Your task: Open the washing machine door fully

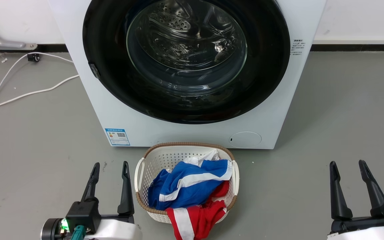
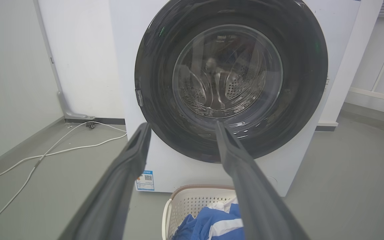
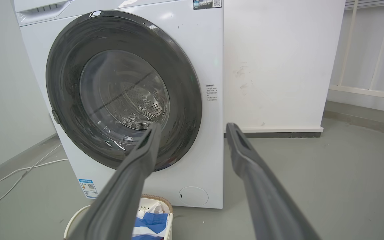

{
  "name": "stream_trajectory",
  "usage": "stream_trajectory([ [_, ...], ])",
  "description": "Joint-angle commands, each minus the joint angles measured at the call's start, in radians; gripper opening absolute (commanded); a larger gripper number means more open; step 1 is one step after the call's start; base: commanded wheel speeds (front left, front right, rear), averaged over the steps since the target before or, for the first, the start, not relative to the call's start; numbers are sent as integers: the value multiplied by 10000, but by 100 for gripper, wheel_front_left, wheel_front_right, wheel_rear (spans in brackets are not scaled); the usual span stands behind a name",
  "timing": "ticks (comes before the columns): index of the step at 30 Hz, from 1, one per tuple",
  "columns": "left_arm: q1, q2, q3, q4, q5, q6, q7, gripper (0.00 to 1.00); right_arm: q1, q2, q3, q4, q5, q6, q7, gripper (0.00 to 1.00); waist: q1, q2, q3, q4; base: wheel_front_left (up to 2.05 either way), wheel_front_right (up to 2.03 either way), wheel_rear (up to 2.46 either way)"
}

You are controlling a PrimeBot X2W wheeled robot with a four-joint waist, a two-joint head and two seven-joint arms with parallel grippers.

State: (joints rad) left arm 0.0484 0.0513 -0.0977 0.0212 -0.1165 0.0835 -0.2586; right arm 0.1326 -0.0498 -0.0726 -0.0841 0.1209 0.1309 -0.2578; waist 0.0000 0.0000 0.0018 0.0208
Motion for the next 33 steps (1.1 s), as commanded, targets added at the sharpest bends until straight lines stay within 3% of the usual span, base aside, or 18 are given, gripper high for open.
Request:
stream_trajectory([
  [1,92,-9,-36,-15,153,55,-76,100,135,-9,-3,-34,-153,-1,-78,100,0,0,2,6,0,0,0],
  [33,121,-10,-97,436,331,256,-72,100,222,-9,207,345,-102,-3,-78,100,0,0,-72,52,0,0,0],
])
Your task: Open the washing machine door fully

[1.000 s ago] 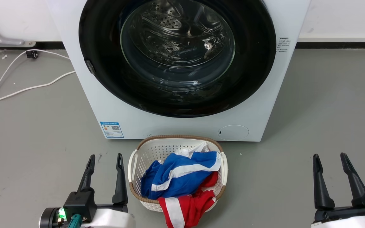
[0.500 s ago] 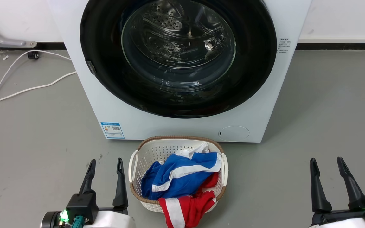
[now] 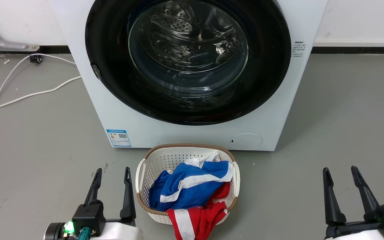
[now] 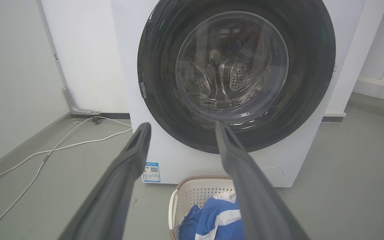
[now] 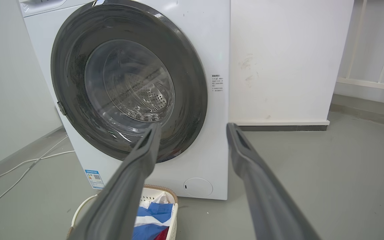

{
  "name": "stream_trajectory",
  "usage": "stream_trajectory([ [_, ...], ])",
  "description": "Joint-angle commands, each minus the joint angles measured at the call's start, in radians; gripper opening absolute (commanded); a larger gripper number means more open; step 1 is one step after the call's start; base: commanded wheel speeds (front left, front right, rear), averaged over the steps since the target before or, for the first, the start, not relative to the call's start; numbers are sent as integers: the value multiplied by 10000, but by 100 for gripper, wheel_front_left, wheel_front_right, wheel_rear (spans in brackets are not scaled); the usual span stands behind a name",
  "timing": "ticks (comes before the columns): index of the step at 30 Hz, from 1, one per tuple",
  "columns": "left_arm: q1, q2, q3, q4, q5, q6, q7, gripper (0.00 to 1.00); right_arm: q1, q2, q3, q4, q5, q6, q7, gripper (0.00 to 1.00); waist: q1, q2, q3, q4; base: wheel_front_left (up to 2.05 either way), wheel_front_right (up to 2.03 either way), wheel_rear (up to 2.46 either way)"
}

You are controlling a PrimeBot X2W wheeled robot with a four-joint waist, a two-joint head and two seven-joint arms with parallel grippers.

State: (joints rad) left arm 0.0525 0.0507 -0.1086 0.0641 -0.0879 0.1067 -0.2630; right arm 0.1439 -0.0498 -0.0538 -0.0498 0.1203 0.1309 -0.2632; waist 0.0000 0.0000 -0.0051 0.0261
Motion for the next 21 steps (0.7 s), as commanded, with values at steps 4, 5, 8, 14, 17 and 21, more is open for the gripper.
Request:
stream_trajectory([
  [4,98,-4,10,-3,16,48,-28,100,107,-9,40,-15,-111,-3,-24,100,0,0,-11,-10,0,0,0],
  [5,95,-4,16,-5,7,50,-28,100,105,-9,44,-18,-118,-1,-24,100,0,0,-13,-13,0,0,0],
  [8,93,-4,29,-2,-8,58,-28,100,76,-9,62,-83,-137,-3,-23,0,0,0,-18,-19,0,0,0],
  [14,87,-4,48,15,8,58,-28,100,-22,-5,-26,-130,1099,-1,-23,0,0,0,-10,-34,0,0,0],
  [17,66,-6,38,31,-7,50,-28,100,-121,-9,-159,-43,2668,-1,-23,0,0,0,1,-32,0,0,0],
  [21,39,-5,41,49,-36,64,-28,100,-257,-7,-460,157,5851,-1,-23,0,0,0,8,-16,0,0,0],
])
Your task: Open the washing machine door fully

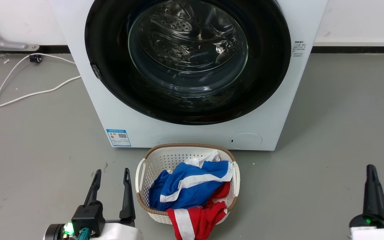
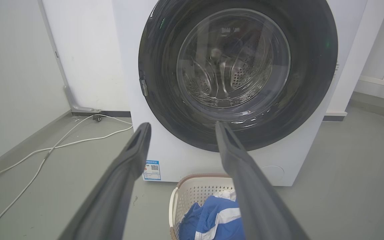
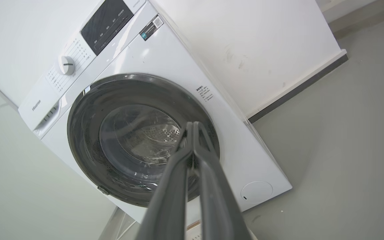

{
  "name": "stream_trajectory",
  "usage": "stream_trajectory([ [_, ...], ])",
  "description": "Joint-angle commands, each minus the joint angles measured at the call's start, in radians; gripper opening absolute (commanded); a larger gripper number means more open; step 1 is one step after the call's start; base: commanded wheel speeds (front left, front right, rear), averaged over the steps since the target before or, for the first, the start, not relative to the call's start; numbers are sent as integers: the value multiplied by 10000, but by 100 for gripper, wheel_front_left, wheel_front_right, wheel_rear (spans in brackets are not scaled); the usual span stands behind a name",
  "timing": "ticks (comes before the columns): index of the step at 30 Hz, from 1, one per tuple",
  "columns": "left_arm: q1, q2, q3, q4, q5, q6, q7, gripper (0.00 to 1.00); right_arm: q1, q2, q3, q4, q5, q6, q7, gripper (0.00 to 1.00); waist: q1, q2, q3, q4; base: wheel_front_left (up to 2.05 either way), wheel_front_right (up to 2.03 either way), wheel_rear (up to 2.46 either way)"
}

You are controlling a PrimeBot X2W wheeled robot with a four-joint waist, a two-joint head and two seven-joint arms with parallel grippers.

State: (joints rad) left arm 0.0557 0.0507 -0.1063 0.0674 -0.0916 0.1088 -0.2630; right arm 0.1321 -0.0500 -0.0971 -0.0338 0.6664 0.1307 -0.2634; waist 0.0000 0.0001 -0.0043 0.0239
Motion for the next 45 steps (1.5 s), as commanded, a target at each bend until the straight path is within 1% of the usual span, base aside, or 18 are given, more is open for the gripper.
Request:
stream_trajectory([
  [1,8,-3,23,24,-5,43,-28,100,-165,-2,-68,43,1256,1,-21,0,0,-1,2,7,0,0,0],
  [5,43,-3,23,34,-54,58,-28,100,-198,-4,127,98,4176,1,-21,0,0,-1,9,-7,0,0,0],
  [9,61,-5,30,40,-73,59,-28,100,-77,-5,439,-109,6462,1,-19,0,0,-1,26,-23,0,0,0],
  [13,56,-5,40,19,-73,62,-28,100,82,-2,849,-453,8355,1,29,0,0,-1,46,-28,0,0,0],
  [16,61,-5,49,2,-83,47,-28,100,240,-10,858,-751,9645,1,674,0,0,-1,69,-42,0,0,0],
  [18,58,-2,64,5,-82,49,-28,100,333,-7,729,-853,10134,1,1200,0,0,-1,83,-48,0,0,0],
  [22,33,-3,71,-14,-84,74,-28,100,436,-7,547,-913,10683,1,2072,0,0,-1,118,-41,0,0,0],
  [24,17,-3,65,-22,-73,92,-28,100,475,-5,440,-867,10651,1,2347,0,0,-1,138,-29,0,0,0],
  [27,-12,-3,65,-41,-55,119,-28,100,414,-5,332,-759,10588,1,2572,0,0,-1,180,-12,0,0,0],
  [33,-233,-3,63,-141,-14,136,-26,100,-435,-85,-457,-220,10164,1,2773,0,0,-1,519,77,0,0,0],
  [38,-474,-3,92,-239,95,148,-28,100,-1666,-467,-1234,487,10027,1,2932,0,0,-1,930,180,0,0,0],
  [42,-796,-5,24,-324,206,174,-26,100,-2980,-1052,-1796,1110,9855,1,3096,0,0,-1,1468,290,0,0,0],
  [45,-1144,-4,-80,-394,299,219,-26,100,-4024,-1579,-1965,1599,9692,1,3302,0,0,-1,2015,430,0,0,0],
])
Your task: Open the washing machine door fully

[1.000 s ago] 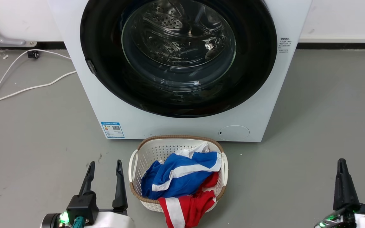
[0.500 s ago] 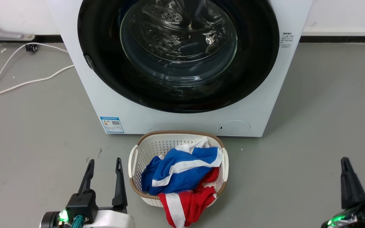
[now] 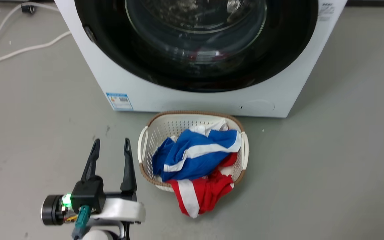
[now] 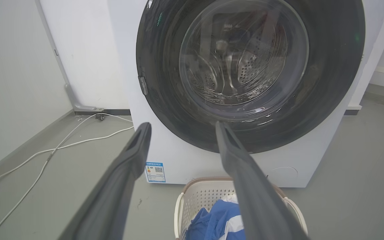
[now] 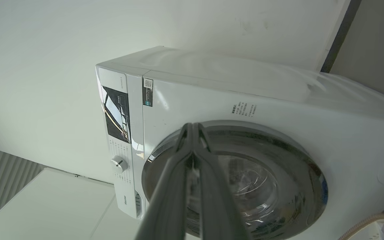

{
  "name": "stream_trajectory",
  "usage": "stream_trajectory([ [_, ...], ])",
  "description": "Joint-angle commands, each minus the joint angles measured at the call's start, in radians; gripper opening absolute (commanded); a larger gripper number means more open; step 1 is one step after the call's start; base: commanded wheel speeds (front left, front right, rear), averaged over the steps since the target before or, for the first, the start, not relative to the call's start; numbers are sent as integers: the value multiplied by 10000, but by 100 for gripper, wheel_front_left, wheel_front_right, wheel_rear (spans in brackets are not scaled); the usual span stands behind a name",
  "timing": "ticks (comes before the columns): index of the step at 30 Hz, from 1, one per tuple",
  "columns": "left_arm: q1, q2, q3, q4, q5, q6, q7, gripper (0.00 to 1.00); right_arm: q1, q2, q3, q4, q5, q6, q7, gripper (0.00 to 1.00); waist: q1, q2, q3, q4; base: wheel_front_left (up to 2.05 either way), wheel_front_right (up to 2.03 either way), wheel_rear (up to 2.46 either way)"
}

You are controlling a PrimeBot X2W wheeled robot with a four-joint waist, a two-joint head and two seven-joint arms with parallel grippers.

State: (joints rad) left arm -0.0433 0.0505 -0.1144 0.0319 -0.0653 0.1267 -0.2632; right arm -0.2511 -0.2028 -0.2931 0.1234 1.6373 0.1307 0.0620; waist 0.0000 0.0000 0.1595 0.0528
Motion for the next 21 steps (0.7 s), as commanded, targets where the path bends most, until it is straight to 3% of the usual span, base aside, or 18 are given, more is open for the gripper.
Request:
stream_trajectory([
  [1,-284,-2,-22,-75,50,55,-24,100,-569,-237,-31,193,-52,1,142,0,0,0,561,185,0,0,0],
  [9,-1255,-2,-194,-506,88,112,-24,100,-3764,-1678,190,1514,-329,1,999,0,0,0,2228,532,0,0,0],
  [21,-2120,-3,-371,-978,-54,238,-24,100,-7751,-3312,1915,3643,-1791,1,2318,0,0,0,3926,1075,0,0,0],
])
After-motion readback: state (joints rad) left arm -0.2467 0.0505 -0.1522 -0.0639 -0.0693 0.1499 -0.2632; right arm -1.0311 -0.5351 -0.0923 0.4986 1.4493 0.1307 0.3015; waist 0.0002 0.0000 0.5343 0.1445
